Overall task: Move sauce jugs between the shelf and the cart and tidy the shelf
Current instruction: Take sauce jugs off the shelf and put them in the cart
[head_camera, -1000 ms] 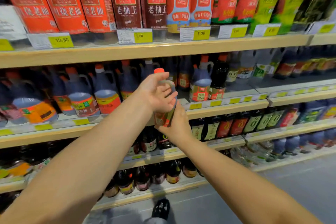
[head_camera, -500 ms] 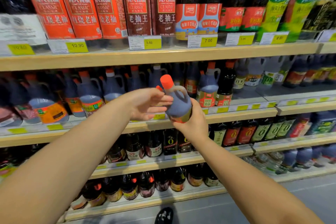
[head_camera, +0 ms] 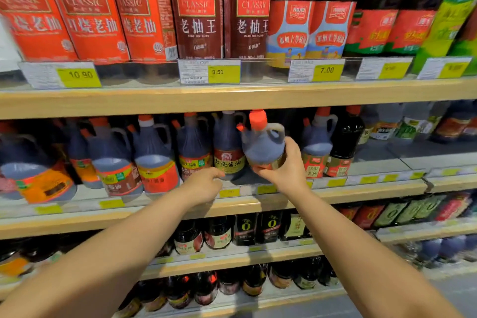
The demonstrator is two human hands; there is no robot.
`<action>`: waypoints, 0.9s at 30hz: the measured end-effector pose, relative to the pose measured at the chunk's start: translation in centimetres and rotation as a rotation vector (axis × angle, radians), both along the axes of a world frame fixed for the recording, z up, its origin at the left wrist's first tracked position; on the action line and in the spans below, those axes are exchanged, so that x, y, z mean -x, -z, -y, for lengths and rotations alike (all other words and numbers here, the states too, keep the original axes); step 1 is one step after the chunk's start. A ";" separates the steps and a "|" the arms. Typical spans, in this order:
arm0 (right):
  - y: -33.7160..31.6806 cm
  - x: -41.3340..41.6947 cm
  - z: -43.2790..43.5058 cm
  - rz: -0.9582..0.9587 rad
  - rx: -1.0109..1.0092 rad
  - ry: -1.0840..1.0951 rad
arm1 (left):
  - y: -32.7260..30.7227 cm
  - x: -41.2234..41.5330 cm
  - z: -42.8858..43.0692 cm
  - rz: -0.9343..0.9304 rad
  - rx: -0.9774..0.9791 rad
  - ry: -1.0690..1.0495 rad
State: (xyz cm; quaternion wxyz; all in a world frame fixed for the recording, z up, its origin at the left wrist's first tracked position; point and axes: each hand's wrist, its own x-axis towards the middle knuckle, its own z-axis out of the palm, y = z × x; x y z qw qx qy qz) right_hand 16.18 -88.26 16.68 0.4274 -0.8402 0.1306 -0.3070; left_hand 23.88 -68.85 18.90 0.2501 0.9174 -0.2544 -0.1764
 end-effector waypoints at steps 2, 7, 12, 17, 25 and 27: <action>0.9 -0.6 0.5 -0.068 -0.011 0.007 | 0.8 -0.3 0.5 -0.007 -0.076 0.054; 0.9 -1.0 1.6 -0.172 -0.094 0.034 | 1.7 -0.9 1.3 0.011 -0.099 0.069; 1.0 -1.1 2.2 -0.257 -0.154 0.027 | 2.3 -1.2 1.2 0.017 -0.096 0.068; 1.6 -0.6 2.0 -0.283 -0.121 0.061 | 2.6 -1.0 1.5 0.029 -0.088 0.031; 1.9 -2.3 -3.4 -0.198 -0.051 0.486 | 2.9 -0.9 1.8 0.048 -0.064 -0.021; 2.3 -2.2 -3.4 -0.174 -0.051 0.460 | 2.9 -0.8 1.8 0.047 -0.065 -0.014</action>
